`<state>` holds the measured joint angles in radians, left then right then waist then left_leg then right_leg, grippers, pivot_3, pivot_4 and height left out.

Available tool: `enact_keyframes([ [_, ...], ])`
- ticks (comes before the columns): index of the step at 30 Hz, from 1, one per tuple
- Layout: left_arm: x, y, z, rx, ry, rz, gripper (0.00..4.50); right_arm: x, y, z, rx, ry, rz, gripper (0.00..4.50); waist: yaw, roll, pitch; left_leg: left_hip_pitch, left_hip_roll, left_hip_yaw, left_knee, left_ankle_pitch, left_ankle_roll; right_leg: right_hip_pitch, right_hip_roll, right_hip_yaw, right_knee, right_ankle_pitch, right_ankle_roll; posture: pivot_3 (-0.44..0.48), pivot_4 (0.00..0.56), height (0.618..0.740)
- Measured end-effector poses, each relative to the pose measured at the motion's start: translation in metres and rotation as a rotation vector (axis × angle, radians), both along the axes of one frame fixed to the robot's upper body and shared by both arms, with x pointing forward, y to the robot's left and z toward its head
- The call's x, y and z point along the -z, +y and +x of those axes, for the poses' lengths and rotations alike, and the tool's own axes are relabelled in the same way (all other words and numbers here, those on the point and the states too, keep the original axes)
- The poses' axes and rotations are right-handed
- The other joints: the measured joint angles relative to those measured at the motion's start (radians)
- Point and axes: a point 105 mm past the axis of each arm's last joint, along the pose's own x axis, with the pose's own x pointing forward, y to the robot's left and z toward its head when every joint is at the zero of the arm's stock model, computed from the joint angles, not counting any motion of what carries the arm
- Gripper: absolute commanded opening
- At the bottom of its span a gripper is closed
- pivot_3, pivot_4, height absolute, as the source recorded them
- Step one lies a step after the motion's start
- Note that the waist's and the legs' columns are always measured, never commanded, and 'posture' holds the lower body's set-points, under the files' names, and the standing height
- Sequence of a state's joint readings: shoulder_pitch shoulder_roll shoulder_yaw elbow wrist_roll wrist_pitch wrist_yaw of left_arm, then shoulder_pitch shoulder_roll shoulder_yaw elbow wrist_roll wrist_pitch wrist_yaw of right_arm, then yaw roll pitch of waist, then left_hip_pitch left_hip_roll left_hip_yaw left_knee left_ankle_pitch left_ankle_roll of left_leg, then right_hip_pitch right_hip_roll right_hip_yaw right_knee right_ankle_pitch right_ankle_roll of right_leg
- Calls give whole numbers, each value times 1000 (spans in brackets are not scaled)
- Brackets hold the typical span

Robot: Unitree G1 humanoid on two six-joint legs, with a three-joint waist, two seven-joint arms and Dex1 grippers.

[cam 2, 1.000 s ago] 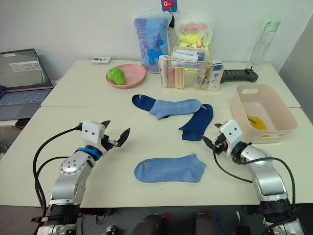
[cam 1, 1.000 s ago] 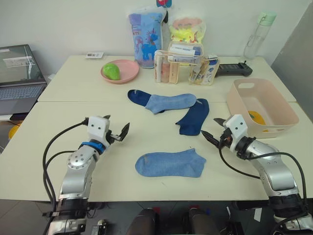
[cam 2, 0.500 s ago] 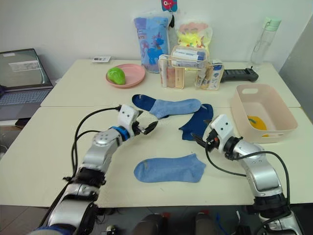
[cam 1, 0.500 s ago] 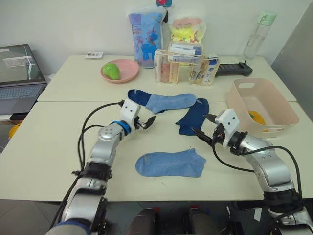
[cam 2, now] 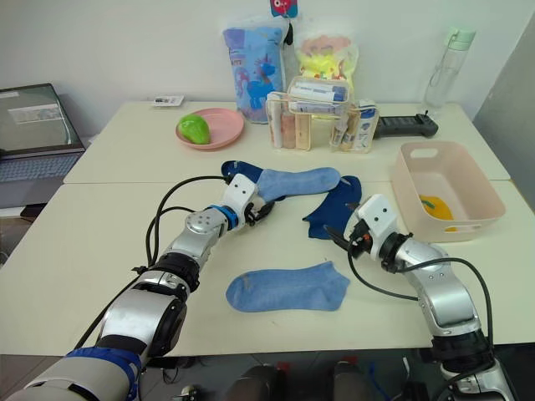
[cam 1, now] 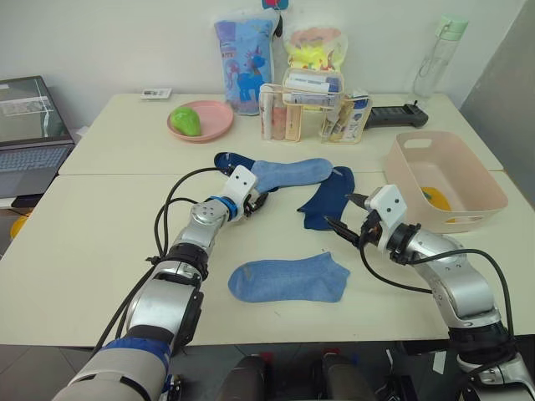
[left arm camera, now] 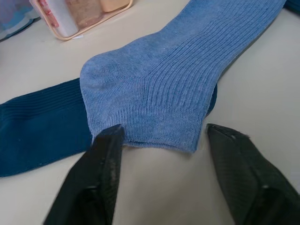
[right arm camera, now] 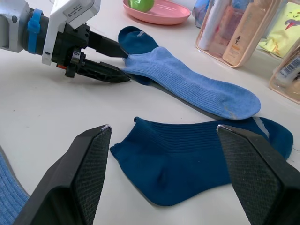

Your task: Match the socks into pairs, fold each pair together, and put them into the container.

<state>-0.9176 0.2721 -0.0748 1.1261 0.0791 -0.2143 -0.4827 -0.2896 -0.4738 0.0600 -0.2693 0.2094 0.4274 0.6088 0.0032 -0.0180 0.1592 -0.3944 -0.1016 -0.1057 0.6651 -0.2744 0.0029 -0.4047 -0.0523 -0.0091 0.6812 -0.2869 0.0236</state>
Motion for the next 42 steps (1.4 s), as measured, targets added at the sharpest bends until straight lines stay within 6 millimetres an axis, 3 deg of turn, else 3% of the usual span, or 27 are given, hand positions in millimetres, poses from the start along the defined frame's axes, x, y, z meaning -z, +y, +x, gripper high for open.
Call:
enact_keyframes([
  [6, 0, 7, 2, -43, 5, -45, 31, 1, -1, 0, 4, 7, -3, 3861, -4, 0, 0, -2, 0, 0, 0, 0, 0, -1, 0, 0, 0, 0, 0, 0, 150, 740],
  [10, -9, 11, 5, -68, -9, -121, 31, -1, 0, 0, 1, 2, -4, 3861, -5, 0, 0, -2, 0, 0, 1, 0, 0, -2, 0, -1, 0, 0, 0, 0, 150, 740],
  [17, -24, -2, -4, 61, -81, -154, 31, -1, 0, 1, 0, 2, -3, 3861, -6, 0, 0, -3, 0, 0, 1, 0, 0, -2, 0, -1, 0, 0, 0, 0, 150, 740],
  [20, -21, 5, -24, 164, -94, -86, 31, 0, 0, 1, 1, 4, -3, 3861, -17, 0, 0, -3, 0, 0, 0, 0, -1, -3, 0, 0, 0, 0, 0, 0, 150, 740],
  [24, -24, 16, -64, 300, -32, 7, 31, 2, -1, 1, 2, 10, -2, 3861, -30, 1, 0, -3, 1, -1, 0, 1, -1, -3, 0, 0, 1, 0, 0, 0, 150, 740],
  [33, -54, 6, -153, 609, 200, 100, 31, 5, -8, 6, 4, 28, -21, 3861, -31, 2, -1, -2, 1, -1, -1, 0, 0, -1, 1, 0, 0, 0, -1, 0, 150, 740],
  [38, -67, -16, -187, 760, 314, -7, 31, 7, -4, 5, -10, 33, -14, 3861, -29, 2, -1, -2, 1, -1, 0, 0, 0, 0, 1, 0, 0, 0, 0, 0, 150, 740],
  [42, -53, -16, -196, 763, 370, 20, 31, 4, -3, 6, -19, 26, -17, 3861, -29, 2, -1, -1, 1, 0, -1, 0, 0, 0, 1, 0, 0, 0, -1, 0, 150, 740],
])
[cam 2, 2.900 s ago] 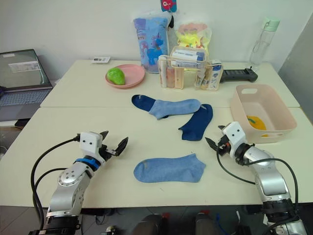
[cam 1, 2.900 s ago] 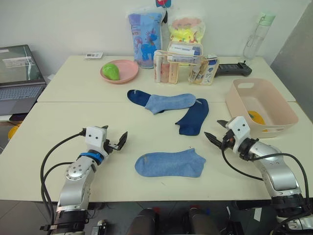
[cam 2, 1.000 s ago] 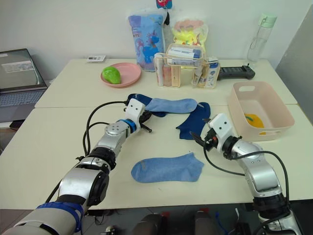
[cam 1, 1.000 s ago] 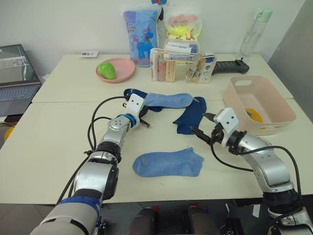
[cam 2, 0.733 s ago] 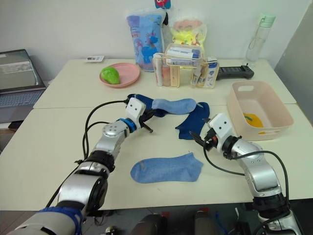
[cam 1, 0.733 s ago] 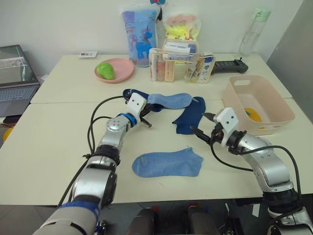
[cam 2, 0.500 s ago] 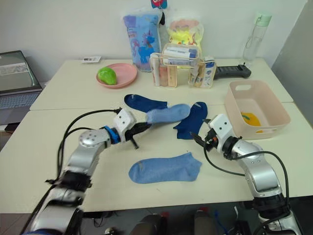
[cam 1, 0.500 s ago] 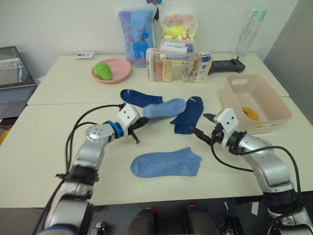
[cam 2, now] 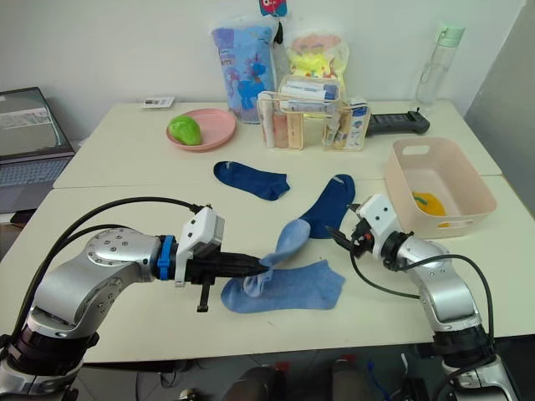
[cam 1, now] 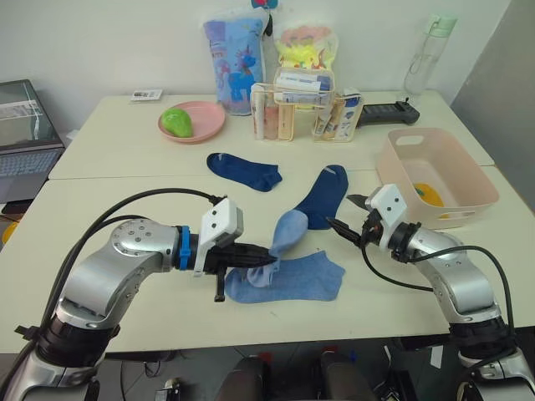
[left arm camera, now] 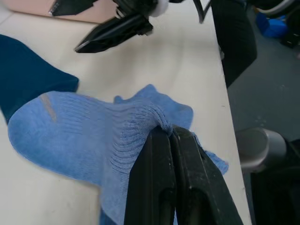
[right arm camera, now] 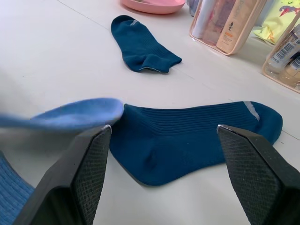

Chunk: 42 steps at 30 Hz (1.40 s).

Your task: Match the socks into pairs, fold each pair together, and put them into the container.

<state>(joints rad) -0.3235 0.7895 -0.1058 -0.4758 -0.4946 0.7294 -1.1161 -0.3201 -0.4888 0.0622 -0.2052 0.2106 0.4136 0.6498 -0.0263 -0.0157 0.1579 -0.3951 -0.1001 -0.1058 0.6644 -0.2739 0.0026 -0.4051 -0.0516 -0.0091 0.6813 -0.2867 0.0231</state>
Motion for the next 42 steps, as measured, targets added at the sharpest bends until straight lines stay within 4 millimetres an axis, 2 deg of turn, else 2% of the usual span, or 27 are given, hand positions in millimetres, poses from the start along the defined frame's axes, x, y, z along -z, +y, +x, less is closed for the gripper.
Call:
enact_keyframes([
  [2, 9, -1, -4, 4, 33, 10, 31, 1, -1, 0, 1, 2, -2, 3861, 0, 0, 0, 0, 0, 0, 0, 0, 0, 0, 0, 0, 0, 0, 0, 0, 150, 740],
  [5, 10, -12, 0, -5, 11, -42, 618, 1, -1, 1, 1, 5, -4, 3861, 5, 0, 0, 0, 0, 0, 1, 0, 0, 0, 0, 0, 0, 0, 0, 0, 150, 740],
  [6, 11, -14, 0, -3, 10, -53, 968, 1, -2, 1, 1, 5, -4, 3861, 5, 0, 0, 0, 0, 0, 1, 0, 0, 0, 0, 0, 0, 0, 0, 0, 150, 740],
  [9, 10, -18, 0, 5, 28, -80, 1637, 3, -3, -1, 3, 11, -8, 3861, 4, 0, 0, 0, 0, 0, 1, 0, 0, 0, 0, 0, 0, 0, 0, 0, 150, 740],
  [13, 5, -15, 5, -8, 76, -120, 2873, 11, -7, -5, -8, 41, -27, 3861, 3, 0, 0, 0, 0, 0, 1, 0, 0, 0, 0, 0, 0, 0, 0, 0, 150, 740],
  [17, -11, -10, 21, -38, 48, -160, 4093, 12, -9, -10, -51, 63, -54, 3861, 3, 0, 0, 0, 0, 0, 1, 0, 0, 0, 0, 0, 0, 0, 0, 0, 150, 740],
  [18, -15, -11, 31, -56, 33, -176, 4322, 14, -8, -16, -85, 88, -66, 3861, 8, 0, 0, -1, 0, 0, 1, 0, 0, 0, 0, -1, 0, 0, 0, 0, 150, 740],
  [21, -21, -5, 71, -171, -85, -170, 4322, 28, 4, -45, -273, 233, -117, 3861, 22, -1, -1, 0, 0, 0, 2, 0, 0, 1, 0, -1, 0, 0, 0, 0, 150, 740],
  [24, -8, -6, 99, -258, -137, -148, 4322, 40, 19, -67, -433, 352, -140, 3861, 22, -1, -1, 0, 0, 1, 3, 0, 0, 1, 0, 0, 0, 0, 0, 0, 150, 740],
  [27, 21, -18, 115, -285, -131, -100, 4322, 36, 35, -72, -538, 374, -146, 3861, 21, -1, 0, -1, 0, 0, 3, 0, 0, 0, 0, -1, 0, 0, 0, 0, 150, 740],
  [31, 31, -24, 125, -293, -142, -83, 4322, 32, 43, -70, -575, 361, -143, 3861, 24, -1, 0, -2, 0, -1, 3, 0, 0, 0, 0, -1, 0, 0, 0, 0, 150, 740],
  [34, 35, -35, 133, -291, -163, -82, 3711, 34, 48, -65, -571, 364, -127, 3861, 24, -1, 0, -3, -1, -1, 5, 0, 0, 0, 0, -1, 0, 0, 0, 0, 150, 740],
  [38, 43, -41, 126, -240, -119, -93, 2436, 33, 47, -62, -539, 348, -116, 3861, 23, -1, 0, -4, -1, -1, 6, 0, 0, -1, 0, -1, 1, 0, 0, 0, 150, 740],
  [42, 43, -43, 115, -186, -82, -118, 1097, 23, 42, -53, -476, 314, -57, 3861, 23, -1, 0, -4, -1, -1, 7, 0, 0, -1, 0, -2, 1, 0, 0, 0, 150, 740],
])
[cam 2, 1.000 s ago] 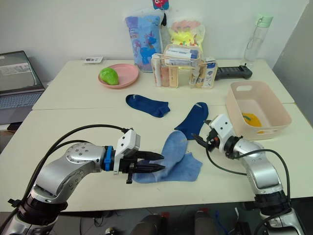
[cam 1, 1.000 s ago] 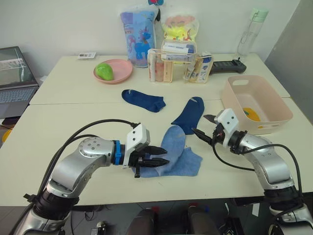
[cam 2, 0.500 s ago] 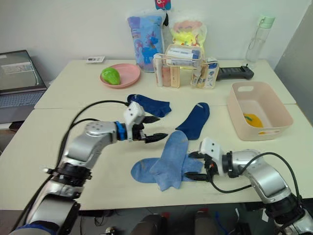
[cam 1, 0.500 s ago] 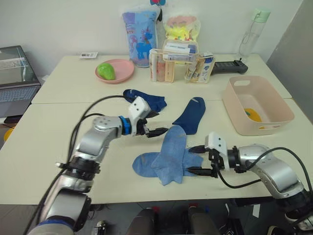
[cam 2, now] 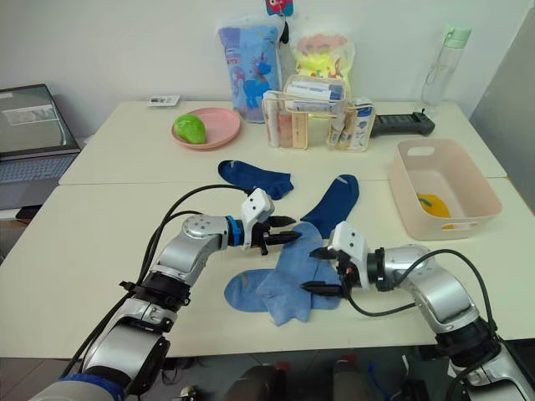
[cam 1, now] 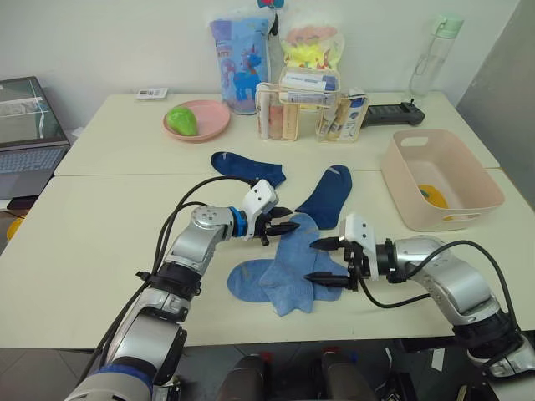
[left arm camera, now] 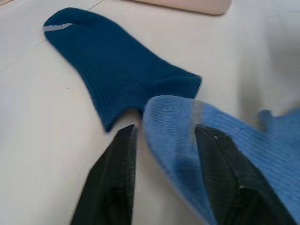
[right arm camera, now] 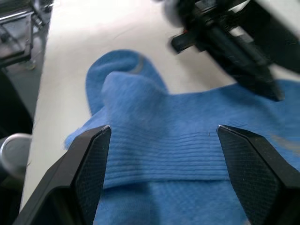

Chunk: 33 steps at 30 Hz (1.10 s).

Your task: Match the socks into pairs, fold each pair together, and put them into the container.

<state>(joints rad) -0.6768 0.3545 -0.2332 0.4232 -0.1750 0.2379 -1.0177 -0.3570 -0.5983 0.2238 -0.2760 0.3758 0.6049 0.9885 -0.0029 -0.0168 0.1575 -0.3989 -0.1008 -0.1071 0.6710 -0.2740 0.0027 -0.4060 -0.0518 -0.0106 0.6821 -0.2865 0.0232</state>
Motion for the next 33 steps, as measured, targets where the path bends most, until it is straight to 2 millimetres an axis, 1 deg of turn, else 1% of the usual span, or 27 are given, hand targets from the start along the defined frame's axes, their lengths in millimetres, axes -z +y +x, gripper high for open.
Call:
enact_keyframes([
  [3, 1, 1, 0, -1, 4, 4, 90, -3, -3, 3, 26, -6, 5, 3861, 0, 0, 0, 0, 0, 0, 0, 0, 0, 0, 0, 0, 0, 0, 0, 0, 150, 740],
  [6, 2, 1, 0, -4, 3, 8, 37, -2, -3, 3, 29, -2, 3, 3861, 0, 0, 0, 0, 0, 0, 0, 0, 0, 0, 0, 0, 0, 0, 0, 0, 150, 740],
  [12, 6, 7, 9, -74, -11, 40, 37, -2, -1, 3, 39, 11, 14, 3861, 0, 0, 0, 0, 0, 0, 0, 0, 0, 0, 0, 0, 0, 0, 0, 0, 150, 740],
  [15, 7, 8, 10, -84, -8, 38, 37, -2, -1, 3, 41, 13, 16, 3861, 0, 0, 0, 0, 0, 0, 1, 0, 0, 0, 0, 0, 0, 0, 0, 0, 150, 740],
  [18, 1, 4, 7, -56, -9, -2, 609, -2, 0, 3, 39, 16, 21, 3861, 0, 0, 0, 0, 0, 0, 1, 0, 0, 0, 0, 0, 0, 0, 0, 0, 150, 740],
  [20, -6, 2, 8, -54, -23, -31, 1238, -2, 0, 3, 40, 16, 22, 3861, 0, 0, 0, 0, 0, 0, 1, 0, 0, 0, 0, 0, 0, 0, 0, 0, 150, 740],
  [22, -9, 2, 11, -67, -48, -28, 1880, -2, -1, 3, 41, 16, 22, 3861, 0, 0, 0, 0, 0, 0, 1, 0, 0, 0, 0, 0, 0, 0, 0, 0, 150, 740],
  [24, -9, 3, 15, -90, -71, -14, 2524, -2, -1, 3, 42, 16, 22, 3861, 0, 0, 0, 0, 0, 0, 1, 0, 0, 0, 0, 0, 0, 0, 0, 0, 150, 740],
  [27, -3, 3, 16, -101, -53, -11, 3429, -4, 1, 2, 38, 16, 27, 3861, 0, 0, 0, 0, 0, 0, 1, 0, 0, 0, 0, 0, 0, 0, 0, 0, 150, 740],
  [31, 6, -3, 13, -73, -24, 11, 3429, -9, 4, -1, 31, 5, 37, 3861, 0, 0, 0, 0, 0, 0, 1, 0, 0, 0, 0, 0, 0, 0, 0, 0, 150, 740],
  [33, 11, -3, 13, -71, -12, 32, 3429, -11, 2, 3, 58, -13, 37, 3861, 0, 0, 0, 0, 0, 0, 1, 0, 0, 0, 0, 0, 1, 0, 0, 0, 150, 740],
])
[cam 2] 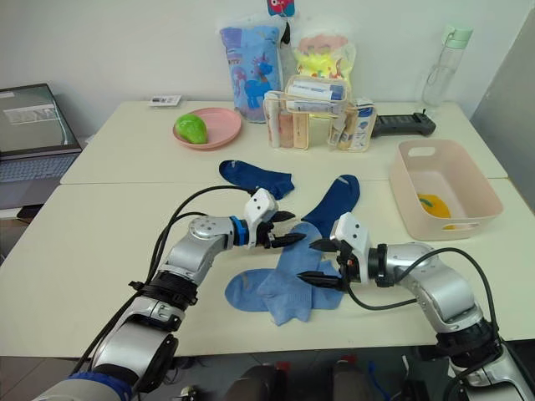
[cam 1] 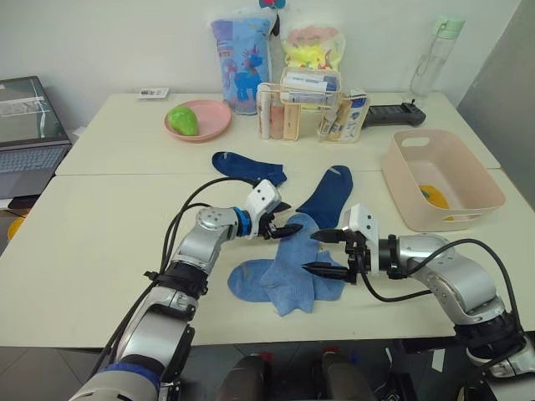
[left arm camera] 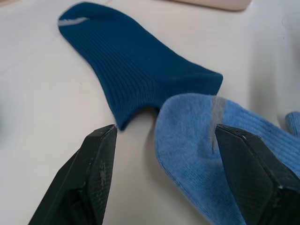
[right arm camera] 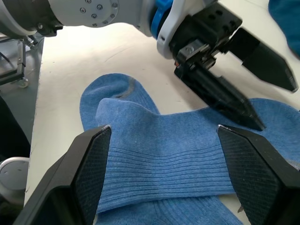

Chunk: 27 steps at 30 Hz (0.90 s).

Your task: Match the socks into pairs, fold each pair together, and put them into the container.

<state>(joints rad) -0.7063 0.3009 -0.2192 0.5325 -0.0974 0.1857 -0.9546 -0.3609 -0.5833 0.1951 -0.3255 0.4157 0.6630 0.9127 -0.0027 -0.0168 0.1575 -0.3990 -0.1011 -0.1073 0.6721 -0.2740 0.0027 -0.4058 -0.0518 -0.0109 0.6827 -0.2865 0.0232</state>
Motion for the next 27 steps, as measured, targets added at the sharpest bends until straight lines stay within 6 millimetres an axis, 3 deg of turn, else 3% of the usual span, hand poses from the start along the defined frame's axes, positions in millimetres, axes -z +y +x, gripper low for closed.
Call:
enact_keyframes([
  [2, 5, -1, -1, 8, 17, 17, 3429, -5, -5, 12, 65, -60, -15, 3861, 0, 0, 0, 0, 0, 0, 0, 0, 0, 0, 0, 0, 0, 0, 0, 0, 150, 740],
  [4, 6, -2, -2, 16, 22, 14, 3052, -10, -15, 28, 153, -122, -38, 3861, 0, 0, 0, 0, 0, 0, 0, 0, 0, 0, 0, 0, 0, 0, 0, 0, 150, 740],
  [13, 6, -3, -3, 23, 21, 14, 191, -8, -21, 37, 204, -178, -61, 3861, 0, 0, 0, 0, 0, 0, 0, 0, 0, 0, 0, 0, 0, 0, 0, 0, 150, 740],
  [14, 6, -3, -3, 24, 21, 14, 29, -8, -21, 37, 207, -180, -61, 3861, 0, 0, 0, 0, 0, 0, 0, 0, 0, 0, 0, 0, 0, 0, 0, 0, 150, 740],
  [22, 0, 4, 1, -17, 18, -9, 29, -5, -19, 36, 209, -173, -52, 3861, 0, 0, 0, 0, 0, 0, 1, 0, 0, 0, 0, 0, 1, 0, 0, 0, 150, 740],
  [27, -21, 36, 16, -191, -38, -70, 29, -2, -20, 35, 214, -164, -51, 3861, -2, 0, 0, 0, 0, 0, 1, 0, 0, 0, 0, 0, 1, 0, 0, 0, 150, 740],
])
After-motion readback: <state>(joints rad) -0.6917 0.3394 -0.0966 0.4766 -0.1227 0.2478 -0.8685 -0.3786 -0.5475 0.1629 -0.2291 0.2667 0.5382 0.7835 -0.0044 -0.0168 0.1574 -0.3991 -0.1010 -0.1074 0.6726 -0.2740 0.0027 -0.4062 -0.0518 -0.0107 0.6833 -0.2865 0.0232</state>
